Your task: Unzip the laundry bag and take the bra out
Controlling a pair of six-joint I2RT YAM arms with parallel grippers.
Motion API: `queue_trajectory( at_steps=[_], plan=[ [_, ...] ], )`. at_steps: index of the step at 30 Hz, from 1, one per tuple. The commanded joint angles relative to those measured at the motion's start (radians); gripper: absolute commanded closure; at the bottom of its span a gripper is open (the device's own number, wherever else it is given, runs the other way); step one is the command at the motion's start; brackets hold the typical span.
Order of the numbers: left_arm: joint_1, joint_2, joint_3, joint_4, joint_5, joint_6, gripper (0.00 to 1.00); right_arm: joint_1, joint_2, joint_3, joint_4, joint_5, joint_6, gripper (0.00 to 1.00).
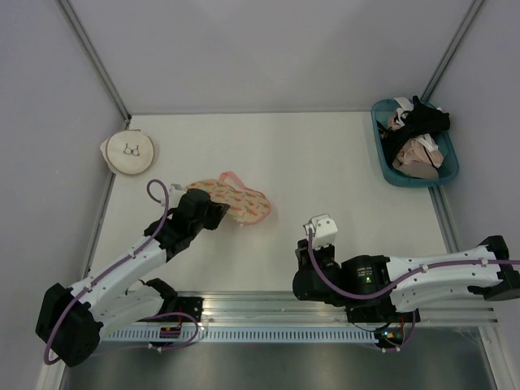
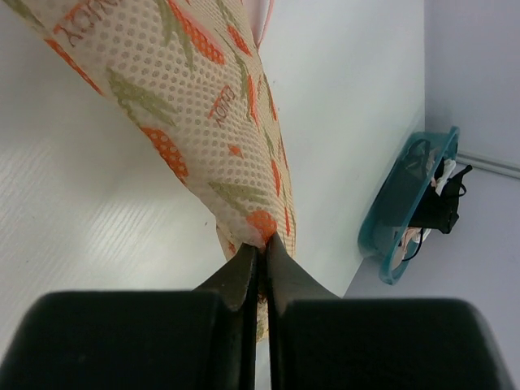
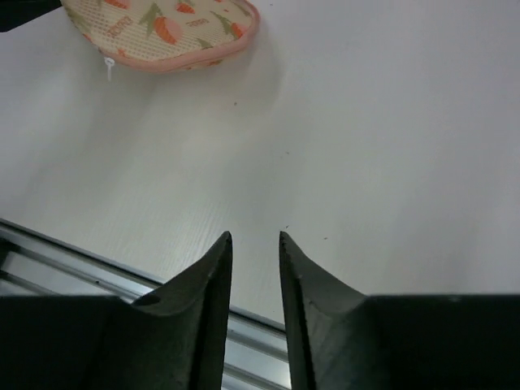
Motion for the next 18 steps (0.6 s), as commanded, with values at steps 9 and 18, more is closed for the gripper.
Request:
queue_trajectory(
  at_steps=[9,18],
  plan=[
    [-0.005,0.033,0.010,0.042,0.130,-0.050,0.98,-0.021,0.040,-0.199,0.715,0.009,-0.305,0.32],
    [-0.005,0.049,0.005,0.091,0.204,-0.073,0.98,-0.152,0.213,-0.279,1.110,-0.216,-0.427,0.32]
  ],
)
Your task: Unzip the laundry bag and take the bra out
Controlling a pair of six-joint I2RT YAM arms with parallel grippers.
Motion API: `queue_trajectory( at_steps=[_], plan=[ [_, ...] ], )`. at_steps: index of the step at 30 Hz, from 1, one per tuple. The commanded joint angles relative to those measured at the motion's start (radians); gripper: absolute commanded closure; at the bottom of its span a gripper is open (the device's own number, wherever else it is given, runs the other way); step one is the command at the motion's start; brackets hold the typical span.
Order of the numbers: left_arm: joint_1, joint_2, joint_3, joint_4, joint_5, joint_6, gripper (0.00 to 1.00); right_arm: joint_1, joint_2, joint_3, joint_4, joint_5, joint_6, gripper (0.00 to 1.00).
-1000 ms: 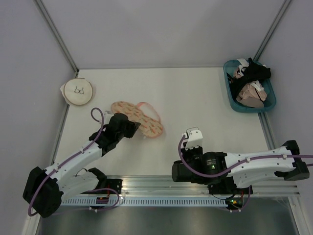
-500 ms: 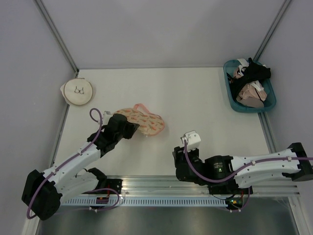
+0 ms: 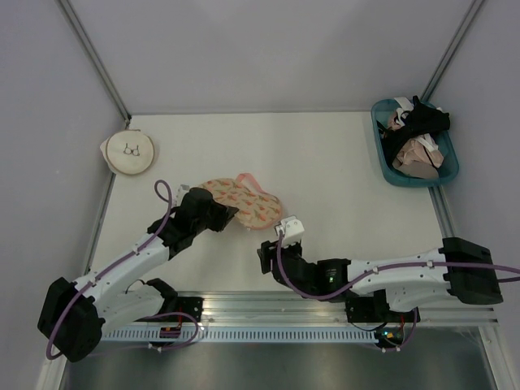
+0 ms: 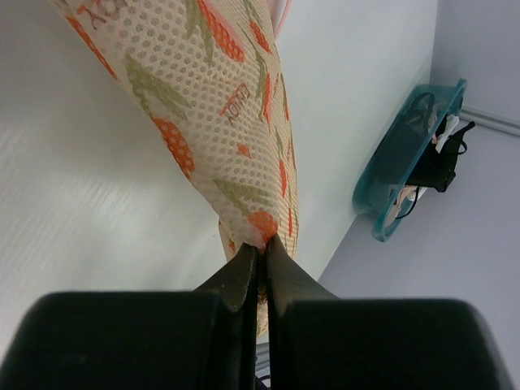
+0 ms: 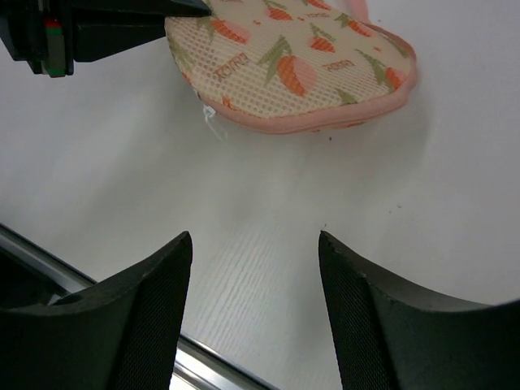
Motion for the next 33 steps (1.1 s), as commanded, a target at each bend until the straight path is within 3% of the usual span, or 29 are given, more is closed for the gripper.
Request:
queue_trajectory(
  at_steps=[1,19,29,33],
  plan=[
    [-0.004,0.017,0.004,0.072,0.063,-0.048,0.98,-0.038,0.074,0.009,0.238,-0.105,-0.067,0.32],
    [-0.003,0.031,-0.042,0.132,0.093,-0.080,0.98,-0.127,0.307,0.075,0.453,-0.093,-0.107,0.36],
    [-0.003,0.035,-0.055,0.149,0.107,-0.087,0.98,-0.138,0.326,0.080,0.478,-0.041,-0.121,0.63],
    [-0.003,0.038,-0.062,0.157,0.107,-0.091,0.98,-0.136,0.301,0.064,0.452,-0.022,-0.124,0.83]
  ],
)
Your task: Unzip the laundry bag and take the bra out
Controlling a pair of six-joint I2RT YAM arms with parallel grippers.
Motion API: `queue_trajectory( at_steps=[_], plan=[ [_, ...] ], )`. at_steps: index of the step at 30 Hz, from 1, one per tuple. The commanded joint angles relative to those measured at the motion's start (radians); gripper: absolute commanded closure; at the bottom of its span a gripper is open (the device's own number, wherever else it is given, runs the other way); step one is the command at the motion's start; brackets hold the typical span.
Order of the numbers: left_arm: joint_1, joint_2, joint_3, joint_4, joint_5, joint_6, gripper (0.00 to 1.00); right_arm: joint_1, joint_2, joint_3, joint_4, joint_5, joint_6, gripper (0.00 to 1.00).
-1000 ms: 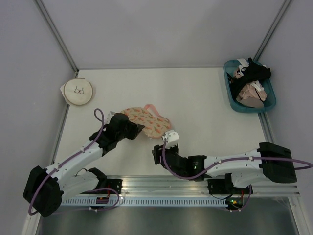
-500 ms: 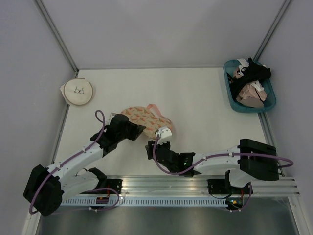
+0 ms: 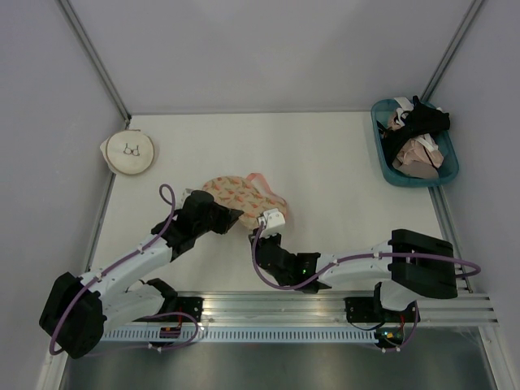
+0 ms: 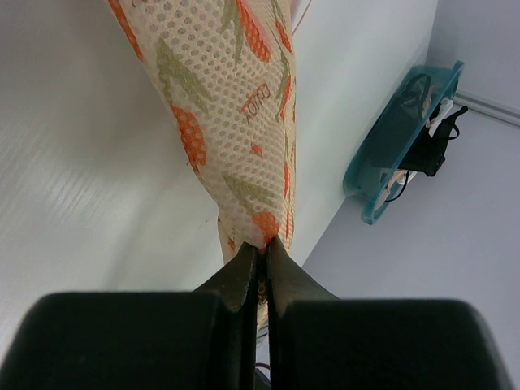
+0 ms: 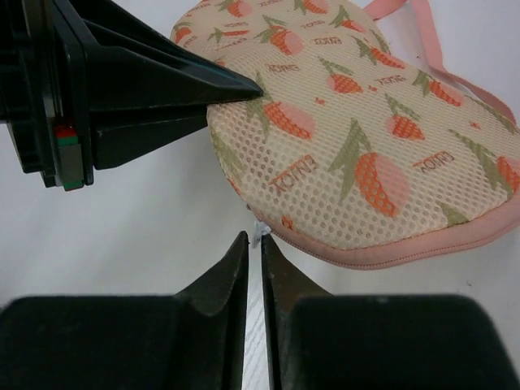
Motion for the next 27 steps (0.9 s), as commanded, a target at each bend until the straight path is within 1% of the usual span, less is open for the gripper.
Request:
queue_trajectory(
  at_steps=[1,2,4,11,15,17,18,23,24,25,26,27],
  plan=[
    [-0.003,0.007,-0.011,0.052,0.023,-0.036,0.98,-0.004,-0.031,0.014,0.010,0.045,0.003,0.86],
    [-0.003,0.007,-0.011,0.052,0.021,-0.034,0.98,-0.004,-0.042,0.013,-0.001,0.047,0.004,0.94],
    [-0.003,0.007,-0.014,0.053,0.017,-0.036,0.98,-0.004,-0.057,0.001,-0.027,0.049,0.011,0.99],
    [-0.001,0.010,-0.016,0.056,-0.003,-0.031,0.98,0.002,-0.166,-0.050,-0.132,0.065,0.046,0.99],
    [0.008,0.011,-0.016,0.052,-0.017,-0.018,0.98,0.007,-0.211,-0.036,-0.276,0.055,0.072,1.00],
    [0.014,0.010,-0.011,0.046,-0.019,-0.007,0.98,0.007,-0.235,-0.032,-0.321,0.044,0.078,0.99],
    [0.022,0.008,-0.011,0.044,-0.020,-0.001,0.98,0.007,-0.243,-0.029,-0.374,0.036,0.092,1.00],
    [0.051,-0.013,-0.005,0.044,-0.032,0.120,0.98,0.007,-0.281,0.003,-0.565,0.027,0.135,1.00],
    [0.063,-0.015,-0.005,0.062,-0.028,0.195,0.98,0.007,-0.286,0.008,-0.629,0.030,0.158,0.99],
    [0.071,-0.015,-0.003,0.076,-0.005,0.243,0.98,0.008,-0.291,0.013,-0.657,0.039,0.164,1.00],
    [0.091,-0.012,0.006,0.081,0.029,0.324,0.98,0.008,-0.301,0.023,-0.716,0.045,0.185,1.00],
    [0.100,-0.010,0.006,0.087,0.029,0.361,0.98,0.008,-0.306,0.028,-0.743,0.052,0.185,1.00]
  ],
)
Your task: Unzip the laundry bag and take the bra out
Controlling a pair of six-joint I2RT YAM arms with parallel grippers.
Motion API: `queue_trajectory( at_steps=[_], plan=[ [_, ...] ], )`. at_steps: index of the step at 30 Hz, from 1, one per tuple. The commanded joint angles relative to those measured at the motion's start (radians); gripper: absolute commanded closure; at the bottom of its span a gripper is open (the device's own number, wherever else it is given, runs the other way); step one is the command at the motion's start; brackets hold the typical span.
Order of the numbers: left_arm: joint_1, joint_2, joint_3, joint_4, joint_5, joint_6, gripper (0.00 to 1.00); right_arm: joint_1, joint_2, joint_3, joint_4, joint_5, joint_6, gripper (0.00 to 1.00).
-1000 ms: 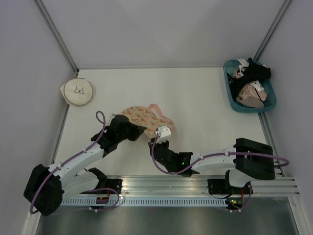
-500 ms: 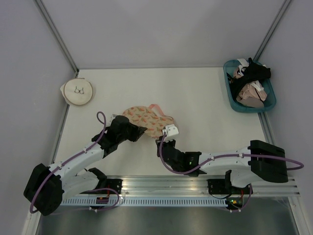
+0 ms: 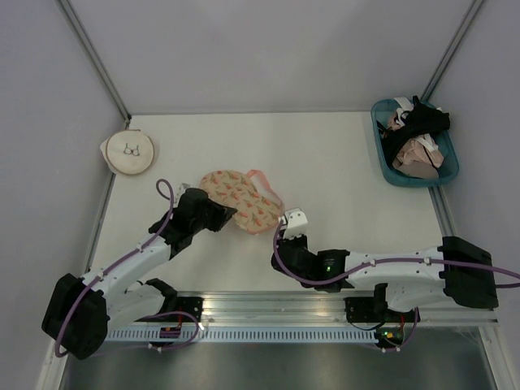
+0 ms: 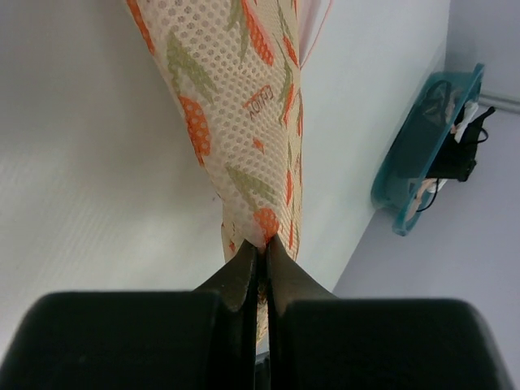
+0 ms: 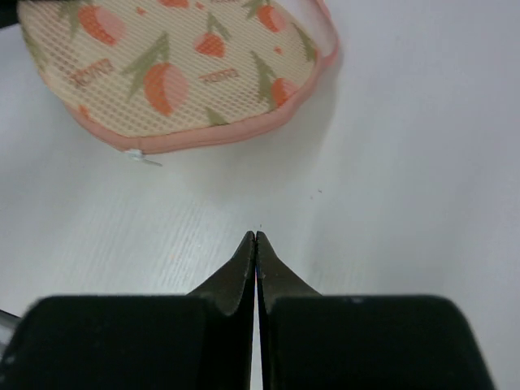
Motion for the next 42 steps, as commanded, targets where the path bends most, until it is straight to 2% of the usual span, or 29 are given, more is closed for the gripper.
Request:
queue_trajectory(
  at_steps=[1,5,7,8,9,10,13,18,24,32,36,37,40,42],
  plan=[
    [0.043,-0.013,0.021,0.072,0.086,0.254,0.98,0.006,-0.051,0.052,-0.220,0.039,0.067,0.99],
    [0.084,-0.010,0.001,0.049,0.151,0.291,0.98,0.006,-0.090,0.038,-0.258,0.010,0.072,0.99],
    [0.086,-0.010,-0.030,0.063,0.170,0.248,0.98,0.006,-0.112,0.018,-0.149,-0.057,0.008,0.97],
    [0.086,-0.007,-0.039,0.074,0.176,0.230,0.98,0.004,-0.116,-0.009,-0.062,-0.112,-0.007,0.86],
    [0.086,-0.003,-0.050,0.083,0.194,0.202,0.98,0.005,-0.116,-0.020,-0.023,-0.139,-0.020,0.80],
    [0.086,0.002,-0.050,0.089,0.200,0.188,0.98,0.004,-0.107,-0.031,0.012,-0.159,-0.036,0.66],
    [0.084,0.017,-0.035,0.094,0.226,0.150,0.98,0.006,-0.062,-0.051,0.164,-0.203,-0.059,0.44],
    [0.086,0.025,0.007,0.092,0.256,0.122,0.98,0.004,0.056,-0.031,0.313,-0.228,-0.088,0.41],
    [0.086,0.017,0.011,0.092,0.283,0.099,0.98,0.002,0.174,0.021,0.379,-0.232,-0.116,0.41],
    [0.086,0.016,0.005,0.094,0.305,0.094,0.98,-0.004,0.213,0.038,0.410,-0.161,-0.134,0.46],
    [0.086,0.020,-0.001,0.104,0.317,0.093,0.98,-0.007,0.209,0.038,0.401,-0.121,-0.140,0.64],
    [0.086,0.020,0.001,0.106,0.319,0.096,0.98,-0.007,0.209,0.039,0.388,-0.116,-0.140,0.77],
    [0.086,0.019,-0.002,0.108,0.312,0.105,0.98,-0.008,0.199,0.038,0.353,-0.113,-0.134,1.00],
    [0.086,0.022,-0.001,0.111,0.306,0.125,0.98,-0.008,0.180,0.032,0.333,-0.116,-0.120,0.99]
  ],
)
